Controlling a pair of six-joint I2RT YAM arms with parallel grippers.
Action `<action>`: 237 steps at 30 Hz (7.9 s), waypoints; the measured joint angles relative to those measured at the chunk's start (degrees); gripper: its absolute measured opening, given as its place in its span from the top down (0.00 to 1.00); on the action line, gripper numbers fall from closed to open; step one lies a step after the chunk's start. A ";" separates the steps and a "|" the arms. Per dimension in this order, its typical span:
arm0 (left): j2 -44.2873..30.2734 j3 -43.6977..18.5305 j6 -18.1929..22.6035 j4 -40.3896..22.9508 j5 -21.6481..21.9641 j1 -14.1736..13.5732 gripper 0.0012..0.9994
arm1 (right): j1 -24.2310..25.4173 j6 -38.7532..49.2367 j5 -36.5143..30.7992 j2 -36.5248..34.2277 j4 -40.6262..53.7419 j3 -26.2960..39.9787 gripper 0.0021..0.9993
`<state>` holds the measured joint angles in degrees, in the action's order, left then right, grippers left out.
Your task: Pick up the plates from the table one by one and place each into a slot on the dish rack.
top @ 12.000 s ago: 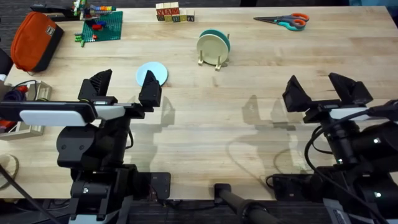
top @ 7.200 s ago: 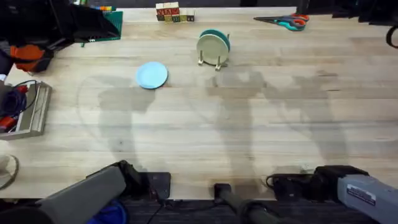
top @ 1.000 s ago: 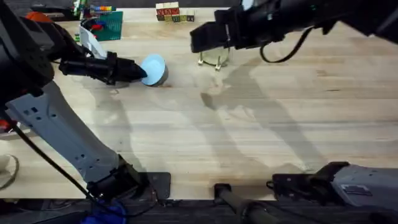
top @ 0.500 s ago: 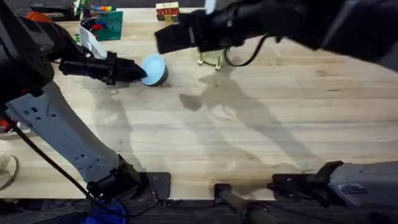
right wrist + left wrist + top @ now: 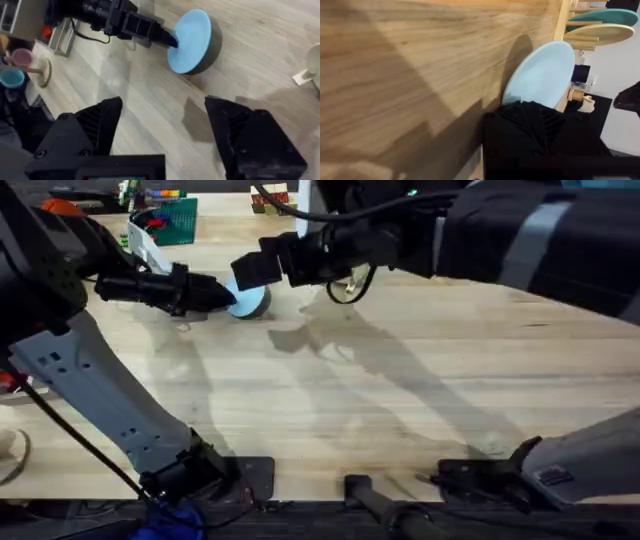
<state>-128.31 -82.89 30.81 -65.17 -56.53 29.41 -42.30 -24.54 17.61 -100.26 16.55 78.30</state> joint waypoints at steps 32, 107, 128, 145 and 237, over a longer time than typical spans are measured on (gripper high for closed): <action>0.00 0.00 -0.17 0.07 0.00 0.00 0.96 | -0.02 -16.28 -4.98 -14.75 -15.49 0.00 0.00; 0.00 0.00 -0.20 0.04 0.00 0.00 0.96 | -2.69 -29.91 -5.17 -22.91 -28.76 0.55 0.46; 0.00 0.00 -0.83 0.28 -0.48 0.11 0.96 | -2.62 -29.41 -6.21 -22.91 -28.51 0.59 0.97; -4.04 -17.11 -0.76 -15.73 5.19 -0.50 0.96 | -1.90 -28.58 -5.04 -22.91 -28.73 0.63 0.97; 31.45 -19.02 -18.18 -17.81 41.62 -9.29 0.01 | 21.27 44.48 -8.44 23.80 10.80 0.74 0.97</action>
<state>-96.86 -101.91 12.62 -82.98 -14.92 20.12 -21.04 19.94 9.17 -76.47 27.34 79.05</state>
